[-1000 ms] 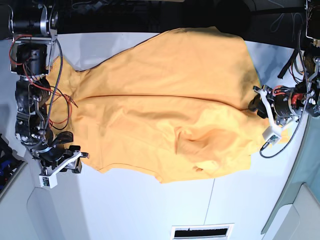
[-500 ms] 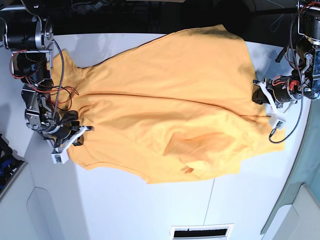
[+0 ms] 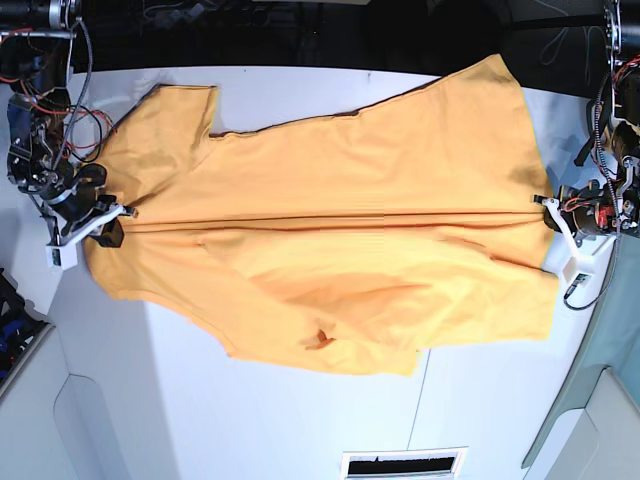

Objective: Layout the t-shirt on the table in an organized manner, then fold the t-shirt properly
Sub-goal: 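Hold the shirt with both grippers and pull it taut lengthwise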

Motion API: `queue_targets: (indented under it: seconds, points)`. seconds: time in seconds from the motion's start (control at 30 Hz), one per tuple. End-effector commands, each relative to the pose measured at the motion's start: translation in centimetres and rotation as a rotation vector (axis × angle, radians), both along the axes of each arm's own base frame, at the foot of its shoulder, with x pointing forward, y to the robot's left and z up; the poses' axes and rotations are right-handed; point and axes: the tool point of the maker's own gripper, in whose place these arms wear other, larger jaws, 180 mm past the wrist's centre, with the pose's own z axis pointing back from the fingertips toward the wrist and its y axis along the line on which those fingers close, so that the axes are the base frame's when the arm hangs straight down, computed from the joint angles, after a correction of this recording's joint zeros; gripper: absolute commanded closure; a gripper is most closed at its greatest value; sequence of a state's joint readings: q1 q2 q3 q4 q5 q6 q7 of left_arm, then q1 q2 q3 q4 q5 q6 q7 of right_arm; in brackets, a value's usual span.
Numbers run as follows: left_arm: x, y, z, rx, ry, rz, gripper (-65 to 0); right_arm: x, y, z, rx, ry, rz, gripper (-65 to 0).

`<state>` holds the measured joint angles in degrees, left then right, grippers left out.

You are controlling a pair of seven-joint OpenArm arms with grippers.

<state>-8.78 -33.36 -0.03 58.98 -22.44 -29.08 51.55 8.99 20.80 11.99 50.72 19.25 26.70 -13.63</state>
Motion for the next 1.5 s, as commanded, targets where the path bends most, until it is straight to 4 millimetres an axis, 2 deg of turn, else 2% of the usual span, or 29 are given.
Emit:
queue_targets:
  seconds: [0.0, 0.13, 0.23, 0.33, 0.47, 0.6, 0.7, 0.8, 0.93, 1.03, 1.1, 1.17, 1.37, 1.47]
  points:
    - [-3.6, 1.8, -0.8, 0.062, 0.150, -0.006, -2.4, -1.6, -2.2, -0.4, -0.056, 0.059, -0.030, 0.0]
    - [-6.7, -0.8, -2.0, -0.077, 0.225, -0.046, -2.5, -2.7, -2.2, 1.5, 0.002, -0.016, -0.028, 0.0]
    - [-7.1, -1.9, -1.8, -0.136, 0.199, -0.057, -2.6, -1.9, -1.8, 3.9, 0.028, -0.097, -0.016, 0.0]
    - [-5.5, -2.8, -0.1, -0.180, 0.124, -0.076, -4.8, 0.1, -1.3, 6.9, 0.053, -0.197, -0.018, 0.0]
    - [-2.2, -3.4, 3.3, -0.185, 0.003, -0.136, -10.7, 3.3, 0.7, 10.8, 0.074, -0.317, 0.011, 0.0]
    - [2.0, -3.5, 6.3, -0.172, -0.182, -0.141, -10.7, 6.6, 3.5, 12.7, 0.115, -0.372, 0.031, 0.0]
    - [4.5, -3.0, 7.2, -0.125, -0.288, -0.102, -10.6, 8.9, 6.9, 12.6, 0.101, -0.365, 0.098, 0.0]
    - [5.9, -3.0, 6.6, -0.083, -0.324, -0.071, -10.0, 10.9, 10.4, 11.4, 0.066, -0.332, 0.186, 0.0]
    - [5.1, -3.4, 3.2, -0.096, -0.242, -0.016, -3.8, 11.9, 14.9, 7.8, 0.009, -0.235, 0.328, 0.0]
    - [3.3, -3.4, 0.8, -0.122, -0.163, 0.019, -2.7, 10.9, 16.4, 4.2, -0.065, -0.142, 0.427, 0.0]
    - [1.9, -3.0, -0.2, -0.121, -0.101, 0.028, -2.7, 10.3, 15.4, 2.2, -0.143, -0.093, 0.428, 0.0]
    - [0.6, -2.7, -0.6, -0.117, -0.031, 0.003, -2.7, 10.0, 13.1, 1.1, -0.215, -0.062, 0.387, 0.0]
    - [-3.6, -2.6, -1.3, -0.176, 0.096, -0.035, -2.8, 9.8, 6.5, 1.3, -0.309, -0.035, 0.314, 0.0]
    - [-5.0, -3.1, -1.7, -0.212, 0.124, -0.042, -2.8, 9.2, 3.6, 1.3, -0.323, -0.017, 0.276, 0.0]
